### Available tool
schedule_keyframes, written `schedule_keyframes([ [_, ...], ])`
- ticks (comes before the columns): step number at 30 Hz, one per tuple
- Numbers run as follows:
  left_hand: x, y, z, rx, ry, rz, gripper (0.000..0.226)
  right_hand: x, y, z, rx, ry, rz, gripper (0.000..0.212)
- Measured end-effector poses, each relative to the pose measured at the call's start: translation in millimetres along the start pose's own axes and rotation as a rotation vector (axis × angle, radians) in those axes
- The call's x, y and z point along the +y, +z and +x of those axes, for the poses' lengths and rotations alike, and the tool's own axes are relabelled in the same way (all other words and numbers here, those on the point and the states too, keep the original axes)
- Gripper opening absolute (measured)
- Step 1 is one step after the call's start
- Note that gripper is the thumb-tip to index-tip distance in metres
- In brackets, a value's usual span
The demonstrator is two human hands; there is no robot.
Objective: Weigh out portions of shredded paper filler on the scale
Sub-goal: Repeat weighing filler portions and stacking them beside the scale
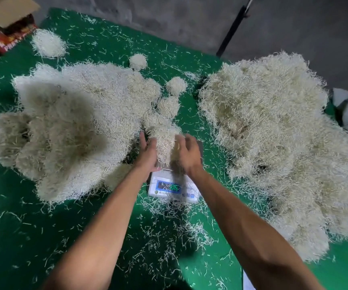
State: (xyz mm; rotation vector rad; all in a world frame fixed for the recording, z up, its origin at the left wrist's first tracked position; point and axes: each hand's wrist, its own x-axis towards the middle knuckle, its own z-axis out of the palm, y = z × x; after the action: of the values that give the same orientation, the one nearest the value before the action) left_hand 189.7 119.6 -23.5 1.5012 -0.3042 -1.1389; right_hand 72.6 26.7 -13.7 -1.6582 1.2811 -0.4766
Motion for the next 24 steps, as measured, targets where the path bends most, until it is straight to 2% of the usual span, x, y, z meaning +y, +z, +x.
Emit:
schedule_keyframes([
  [3, 0, 11, 10, 0.01, -0.01, 0.059, 0.051, -14, 20, 9, -0.121, 0.0, 0.133, 0.079],
  [5, 5, 11, 5, 0.048, 0.027, 0.034, 0.045, -26, 29, 13, -0.191, 0.037, 0.186, 0.104],
  [7, 14, 9, -2, 0.052, 0.064, -0.178, 0.029, -39, 33, 21, -0.149, 0.11, 0.326, 0.125],
  [8, 16, 8, -8, 0.06, 0.057, -0.326, 0.023, -48, 32, 25, -0.108, 0.168, 0.418, 0.129],
  [10, 16, 9, -19, 0.135, -0.015, -0.589, 0.024, -60, 35, 26, -0.034, 0.234, 0.545, 0.12],
  [11, 21, 12, -23, 0.147, -0.069, -0.669, 0.035, -63, 37, 20, -0.02, 0.205, 0.558, 0.11],
  [12, 29, 14, -27, 0.103, -0.108, -0.706, 0.05, -68, 39, 8, -0.025, 0.123, 0.527, 0.093],
  [13, 41, 14, -30, 0.025, -0.12, -0.707, 0.06, -66, 41, -5, -0.049, 0.013, 0.452, 0.068],
  [14, 50, 12, -32, -0.017, -0.112, -0.684, 0.063, -59, 40, -20, -0.093, -0.093, 0.363, 0.04],
  [15, 58, 8, -32, 0.01, -0.108, -0.666, 0.058, -50, 40, -34, -0.16, -0.174, 0.284, 0.022],
  [16, 67, 4, -32, 0.035, -0.101, -0.63, 0.05, -46, 37, -49, -0.228, -0.227, 0.219, 0.016],
  [18, 72, 4, -41, 0.122, -0.125, -0.587, 0.039, -50, 30, -70, -0.279, -0.308, 0.164, 0.017],
  [19, 68, 9, -50, 0.116, -0.145, -0.56, 0.039, -57, 26, -74, -0.246, -0.349, 0.171, 0.02],
  [22, 48, 29, -78, -0.07, -0.178, -0.411, 0.035, -86, 8, -68, -0.029, -0.36, 0.129, 0.043],
  [24, 55, 28, -87, -0.121, -0.147, -0.325, 0.029, -92, -11, -65, -0.03, -0.372, 0.085, 0.049],
])
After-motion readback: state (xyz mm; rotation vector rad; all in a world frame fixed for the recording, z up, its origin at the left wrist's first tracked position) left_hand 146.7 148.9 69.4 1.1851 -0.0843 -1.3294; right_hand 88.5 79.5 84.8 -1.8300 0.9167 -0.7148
